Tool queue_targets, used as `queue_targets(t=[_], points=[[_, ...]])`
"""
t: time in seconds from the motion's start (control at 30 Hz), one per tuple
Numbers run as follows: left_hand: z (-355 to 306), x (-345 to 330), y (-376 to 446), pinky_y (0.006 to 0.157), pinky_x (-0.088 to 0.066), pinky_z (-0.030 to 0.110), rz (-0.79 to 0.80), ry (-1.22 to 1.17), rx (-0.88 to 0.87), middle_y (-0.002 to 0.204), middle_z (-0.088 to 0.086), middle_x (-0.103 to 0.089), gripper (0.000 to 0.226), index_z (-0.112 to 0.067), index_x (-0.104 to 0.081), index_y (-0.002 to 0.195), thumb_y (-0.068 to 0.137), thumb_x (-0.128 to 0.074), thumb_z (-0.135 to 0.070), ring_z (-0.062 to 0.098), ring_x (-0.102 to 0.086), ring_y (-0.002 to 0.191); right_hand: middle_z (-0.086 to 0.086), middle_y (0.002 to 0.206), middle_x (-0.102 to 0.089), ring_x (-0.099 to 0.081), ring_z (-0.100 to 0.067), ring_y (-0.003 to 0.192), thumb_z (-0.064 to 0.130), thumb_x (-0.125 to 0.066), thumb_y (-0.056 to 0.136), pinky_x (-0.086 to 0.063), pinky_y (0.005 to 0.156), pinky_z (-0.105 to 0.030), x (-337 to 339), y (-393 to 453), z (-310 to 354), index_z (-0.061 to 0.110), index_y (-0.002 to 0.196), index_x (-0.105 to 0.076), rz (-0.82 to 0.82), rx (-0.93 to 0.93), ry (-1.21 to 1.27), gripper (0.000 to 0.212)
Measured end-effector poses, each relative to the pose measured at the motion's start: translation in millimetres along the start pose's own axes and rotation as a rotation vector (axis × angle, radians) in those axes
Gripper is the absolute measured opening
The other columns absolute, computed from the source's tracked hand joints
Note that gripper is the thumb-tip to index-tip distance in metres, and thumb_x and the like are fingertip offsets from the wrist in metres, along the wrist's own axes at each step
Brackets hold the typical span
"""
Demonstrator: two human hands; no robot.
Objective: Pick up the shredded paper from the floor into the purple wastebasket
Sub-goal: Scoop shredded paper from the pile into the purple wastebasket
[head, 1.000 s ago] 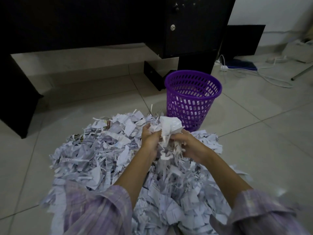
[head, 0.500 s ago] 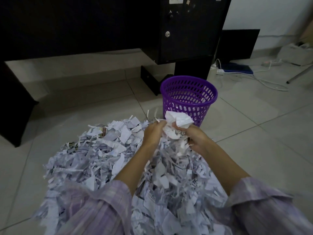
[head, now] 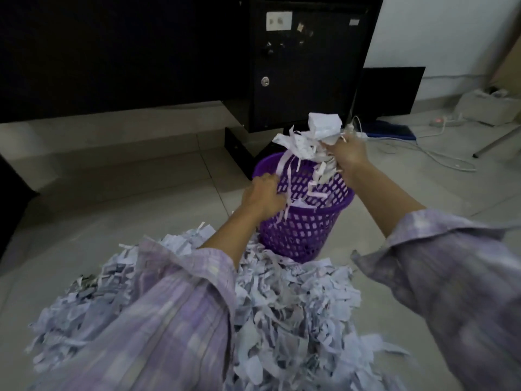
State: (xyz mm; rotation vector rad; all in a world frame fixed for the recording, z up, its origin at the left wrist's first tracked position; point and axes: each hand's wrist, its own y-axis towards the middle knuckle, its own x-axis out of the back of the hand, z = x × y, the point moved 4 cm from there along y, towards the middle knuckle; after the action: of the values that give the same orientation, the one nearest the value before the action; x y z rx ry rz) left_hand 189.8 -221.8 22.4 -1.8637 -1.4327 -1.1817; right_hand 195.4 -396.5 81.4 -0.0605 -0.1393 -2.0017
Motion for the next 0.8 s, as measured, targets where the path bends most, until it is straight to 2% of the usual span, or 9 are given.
queue_targets(t=[0.1,0.2,0.27,0.33,0.4,0.47,0.53,0.67,0.8], points=[[5.3,-17.7,10.8,0.099,-0.038,0.042,0.078,0.198,-0.039,0.13,0.014,-0.052,0.035,-0.005,-0.053,0.121,0.094,-0.046,-0.026,0.032,-0.045,0.123,0.003,0.1,-0.065,-0.061,-0.015,0.094,0.007,-0.058,0.089,-0.047,0.072,-0.02,-8.7,14.0,2.7,0.023,0.108,-0.065,-0.071,0.172,-0.265,0.026],[13.4,-32.3,12.6,0.107,-0.026,0.048,0.127,0.259,-0.029,0.136,0.01,-0.049,0.038,-0.009,-0.051,0.127,0.101,-0.036,-0.032,0.028,-0.038,0.129,-0.008,0.112,-0.068,-0.061,-0.025,0.106,0.006,-0.055,0.089,-0.05,0.089,-0.033,-22.9,22.4,-14.7,0.015,0.116,-0.066,-0.013,0.26,-0.484,0.03],[15.7,-36.1,14.3,0.108,-0.022,0.052,0.133,0.258,-0.034,0.133,0.008,-0.053,0.039,-0.011,-0.056,0.121,0.102,-0.03,-0.034,0.025,-0.035,0.131,-0.01,0.118,-0.067,-0.06,-0.028,0.109,0.008,-0.057,0.088,-0.045,0.085,-0.028,-31.0,24.5,-33.8,0.012,0.118,-0.065,0.072,0.257,-0.635,0.031],[17.0,-38.1,14.5,0.11,-0.019,0.055,0.162,0.25,-0.047,0.133,0.007,-0.054,0.043,-0.012,-0.058,0.118,0.103,-0.027,-0.038,0.023,-0.03,0.136,-0.01,0.131,-0.059,-0.054,-0.029,0.12,0.017,-0.063,0.088,-0.041,0.089,-0.027,-39.4,24.7,-56.2,0.012,0.129,-0.058,0.226,0.209,-0.885,0.042],[16.6,-37.1,12.7,0.112,-0.018,0.055,0.171,0.216,-0.04,0.139,0.008,-0.05,0.047,-0.012,-0.053,0.126,0.103,-0.024,-0.04,0.023,-0.028,0.139,-0.009,0.147,-0.043,-0.041,-0.03,0.133,0.036,-0.059,0.092,-0.036,0.102,-0.033,-44.0,19.8,-79.3,0.014,0.142,-0.043,0.461,0.042,-1.063,0.057],[16.9,-35.3,12.5,0.11,-0.026,0.052,0.168,0.202,-0.027,0.144,0.013,-0.043,0.048,-0.009,-0.047,0.133,0.103,-0.023,-0.037,0.028,-0.034,0.136,-0.008,0.156,-0.026,-0.027,-0.03,0.142,0.045,-0.056,0.092,-0.029,0.11,-0.036,-42.3,15.4,-92.6,0.018,0.148,-0.032,0.623,-0.135,-1.181,0.067],[17.0,-34.0,12.6,0.104,-0.034,0.048,0.164,0.192,-0.026,0.141,0.016,-0.043,0.044,-0.007,-0.05,0.128,0.103,-0.026,-0.034,0.031,-0.041,0.127,-0.007,0.156,-0.026,-0.026,-0.029,0.143,0.043,-0.057,0.092,-0.027,0.112,-0.036,-39.3,18.0,-92.9,0.019,0.147,-0.037,0.599,-0.152,-1.163,0.063],[14.3,-33.1,12.1,0.094,-0.044,0.044,0.138,0.196,-0.067,0.118,0.015,-0.056,0.038,-0.004,-0.059,0.109,0.101,-0.033,-0.03,0.029,-0.046,0.115,-0.006,0.128,-0.06,-0.052,-0.024,0.121,0.024,-0.058,0.093,-0.04,0.099,-0.033,-36.2,21.8,-79.2,0.016,0.117,-0.066,0.435,0.059,-1.003,0.027],[11.2,-25.4,9.8,0.087,-0.049,0.04,0.064,0.219,-0.065,0.119,0.014,-0.058,0.032,-0.005,-0.059,0.115,0.097,-0.043,-0.027,0.029,-0.055,0.108,-0.001,0.118,-0.067,-0.057,-0.02,0.112,0.017,-0.054,0.094,-0.044,0.099,-0.034,-41.6,10.3,-78.0,0.018,0.106,-0.072,0.499,0.105,-1.047,0.022]])
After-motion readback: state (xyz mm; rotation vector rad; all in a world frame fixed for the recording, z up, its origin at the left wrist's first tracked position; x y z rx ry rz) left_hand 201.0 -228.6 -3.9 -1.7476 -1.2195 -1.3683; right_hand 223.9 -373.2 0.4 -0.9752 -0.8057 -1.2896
